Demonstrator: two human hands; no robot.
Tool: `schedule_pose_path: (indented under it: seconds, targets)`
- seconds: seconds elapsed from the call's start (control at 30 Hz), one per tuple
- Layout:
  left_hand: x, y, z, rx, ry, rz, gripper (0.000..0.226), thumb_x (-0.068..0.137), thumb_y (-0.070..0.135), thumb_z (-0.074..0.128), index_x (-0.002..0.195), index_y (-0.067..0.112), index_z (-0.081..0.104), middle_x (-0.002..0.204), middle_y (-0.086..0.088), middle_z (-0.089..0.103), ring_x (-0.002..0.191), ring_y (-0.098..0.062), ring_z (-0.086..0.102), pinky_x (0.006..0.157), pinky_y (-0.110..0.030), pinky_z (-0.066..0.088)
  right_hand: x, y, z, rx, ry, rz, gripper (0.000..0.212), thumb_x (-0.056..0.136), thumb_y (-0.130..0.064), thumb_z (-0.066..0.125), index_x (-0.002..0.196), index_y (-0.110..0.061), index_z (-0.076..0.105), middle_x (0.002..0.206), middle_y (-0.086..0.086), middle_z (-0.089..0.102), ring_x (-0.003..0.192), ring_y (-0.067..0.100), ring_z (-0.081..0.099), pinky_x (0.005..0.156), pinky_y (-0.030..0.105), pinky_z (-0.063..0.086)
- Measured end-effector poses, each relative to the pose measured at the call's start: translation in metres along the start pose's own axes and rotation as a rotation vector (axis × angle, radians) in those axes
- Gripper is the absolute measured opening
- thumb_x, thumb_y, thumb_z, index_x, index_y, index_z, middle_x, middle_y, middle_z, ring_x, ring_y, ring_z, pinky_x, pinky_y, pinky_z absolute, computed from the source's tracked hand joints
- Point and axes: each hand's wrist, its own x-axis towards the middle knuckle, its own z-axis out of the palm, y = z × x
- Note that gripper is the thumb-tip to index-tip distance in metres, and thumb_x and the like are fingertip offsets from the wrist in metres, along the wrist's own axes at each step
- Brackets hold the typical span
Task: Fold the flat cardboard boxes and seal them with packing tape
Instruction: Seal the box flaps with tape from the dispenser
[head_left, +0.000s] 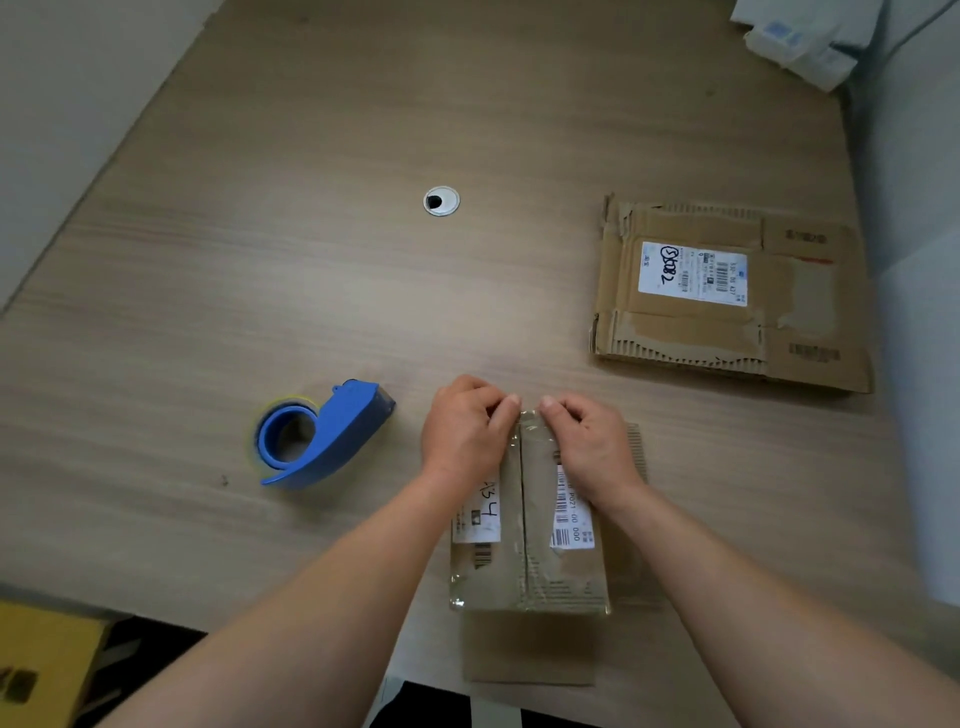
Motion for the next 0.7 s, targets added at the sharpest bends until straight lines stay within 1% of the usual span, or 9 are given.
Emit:
schedule_pose_path:
  seconds: [0.07,0.13,0.2,0.23,0.33,0.5,0.57,0.63,0.7]
  targets:
    - [0.000,-0.001,-0.001,-0.092,-0.010,-0.083,0.031,0.095,0.044,0.060,0.082,0.019,0.073,0.113,0.006,0.058,0.102,-0.013,0.057,0.083,-0.028,0.045,-0.002,0.001,0.001,0.013,0.014,-0.001,0.039,0.100,-0.039,0.054,0.076,-0.009,0.065,0.072,0.014,0.064,0.066,0.030,0.059,0.064,0.050,0.051]
    - [-0.006,-0.004,-0.003,-0.118,-0.040,-0.095,0.032,0.089,0.048,0.067,0.098,0.018,0.074,0.134,0.004,0.049,0.107,-0.010,0.055,0.091,-0.025,0.044,-0.004,0.003,0.001,0.005,0.035,-0.001,0.039,0.100,-0.041,0.052,0.080,-0.011,0.067,0.074,0.010,0.066,0.070,0.028,0.061,0.066,0.050,0.052]
    - [-0.011,-0.010,-0.006,-0.106,-0.110,-0.078,0.052,0.078,0.054,0.076,0.117,0.020,0.068,0.140,0.004,0.040,0.110,-0.009,0.050,0.098,-0.027,0.044,-0.005,0.003,0.001,-0.003,0.031,-0.009,0.035,0.099,-0.044,0.055,0.083,-0.016,0.069,0.075,0.003,0.068,0.071,0.020,0.063,0.069,0.046,0.054]
    - [-0.012,-0.012,-0.006,-0.090,-0.129,-0.071,0.057,0.074,0.055,0.079,0.118,0.021,0.066,0.138,0.004,0.041,0.110,-0.009,0.050,0.099,-0.027,0.045,-0.004,0.003,0.001,-0.009,0.021,-0.005,0.031,0.097,-0.046,0.058,0.084,-0.020,0.070,0.076,-0.003,0.069,0.073,0.014,0.064,0.071,0.042,0.055]
    - [-0.013,-0.012,-0.007,-0.105,-0.120,-0.077,0.047,0.072,0.054,0.081,0.105,0.021,0.068,0.119,0.006,0.047,0.100,-0.010,0.053,0.090,-0.025,0.047,-0.001,0.003,0.002,-0.040,-0.009,0.010,0.025,0.090,-0.048,0.066,0.083,-0.025,0.072,0.080,-0.010,0.071,0.077,0.008,0.067,0.075,0.037,0.055]
    - [-0.011,-0.007,-0.008,-0.179,-0.086,-0.106,0.032,0.084,0.049,0.073,0.103,0.023,0.072,0.105,0.005,0.058,0.093,-0.010,0.059,0.080,-0.023,0.045,0.000,-0.002,0.001,-0.041,-0.019,0.017,0.034,0.101,-0.042,0.053,0.084,-0.019,0.071,0.077,-0.009,0.067,0.074,0.011,0.062,0.071,0.033,0.050]
    - [-0.012,-0.006,-0.008,-0.241,-0.059,-0.126,0.025,0.094,0.045,0.061,0.095,0.023,0.072,0.092,0.004,0.067,0.085,-0.010,0.063,0.071,-0.025,0.044,-0.002,-0.004,-0.003,-0.020,-0.040,0.030,0.034,0.105,-0.036,0.045,0.109,-0.017,0.072,0.099,-0.008,0.068,0.094,0.012,0.062,0.085,0.030,0.048]
    - [-0.011,-0.003,-0.009,-0.296,-0.053,-0.176,0.032,0.099,0.041,0.055,0.083,0.017,0.069,0.076,0.005,0.066,0.070,-0.010,0.060,0.065,-0.030,0.046,-0.001,-0.004,-0.005,-0.041,-0.044,0.054,0.035,0.106,-0.033,0.042,0.126,-0.016,0.065,0.114,-0.008,0.063,0.109,0.011,0.057,0.096,0.029,0.044]
    - [-0.008,-0.003,-0.006,-0.356,-0.059,-0.252,0.040,0.099,0.040,0.054,0.077,0.008,0.064,0.066,0.002,0.061,0.063,-0.014,0.054,0.066,-0.036,0.048,-0.001,-0.001,-0.005,0.000,-0.018,0.099,0.031,0.106,-0.032,0.042,0.111,-0.017,0.069,0.104,-0.004,0.067,0.098,0.015,0.061,0.087,0.031,0.047]
